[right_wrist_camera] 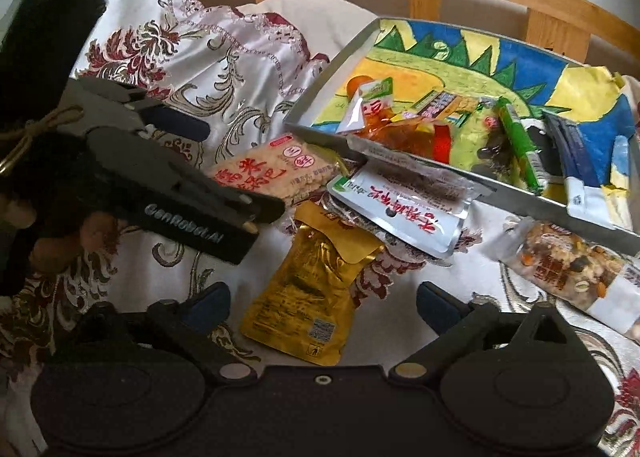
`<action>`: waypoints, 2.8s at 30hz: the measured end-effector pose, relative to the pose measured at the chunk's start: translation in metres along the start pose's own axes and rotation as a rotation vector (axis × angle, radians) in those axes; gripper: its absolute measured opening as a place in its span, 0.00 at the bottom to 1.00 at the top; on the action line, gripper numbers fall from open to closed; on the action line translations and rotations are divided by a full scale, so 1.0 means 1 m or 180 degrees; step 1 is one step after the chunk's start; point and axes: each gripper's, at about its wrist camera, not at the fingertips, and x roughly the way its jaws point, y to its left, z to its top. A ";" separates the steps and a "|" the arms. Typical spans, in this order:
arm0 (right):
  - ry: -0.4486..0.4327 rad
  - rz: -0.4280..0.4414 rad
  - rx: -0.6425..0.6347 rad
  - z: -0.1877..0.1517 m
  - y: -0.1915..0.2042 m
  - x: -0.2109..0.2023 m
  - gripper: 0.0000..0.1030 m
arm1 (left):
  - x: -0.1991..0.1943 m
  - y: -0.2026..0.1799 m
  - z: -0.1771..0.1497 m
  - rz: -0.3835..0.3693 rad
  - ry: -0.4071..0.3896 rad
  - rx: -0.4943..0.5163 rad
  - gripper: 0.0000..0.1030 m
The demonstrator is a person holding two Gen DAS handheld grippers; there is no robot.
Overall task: Organize snacks
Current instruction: 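Move the right gripper to the gold foil packet while the left approaches the rice cracker bag, then grasp the gold foil packet with the right gripper while the left grasps the rice cracker bag, then carry the gold packet and rice cracker bag over the tray with both grippers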
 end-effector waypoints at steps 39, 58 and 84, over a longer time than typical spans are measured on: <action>0.0289 -0.0063 -0.0111 0.001 0.001 0.022 0.73 | 0.015 0.004 0.006 -0.0107 0.0450 -0.0383 0.85; 0.0253 -0.0118 -0.0090 0.003 0.004 0.018 0.45 | 0.008 0.001 0.005 -0.0162 0.0450 -0.0491 0.72; -0.0570 -0.0538 -0.0816 0.026 0.019 -0.029 0.44 | -0.047 0.024 0.026 0.0349 -0.0381 -0.1255 0.72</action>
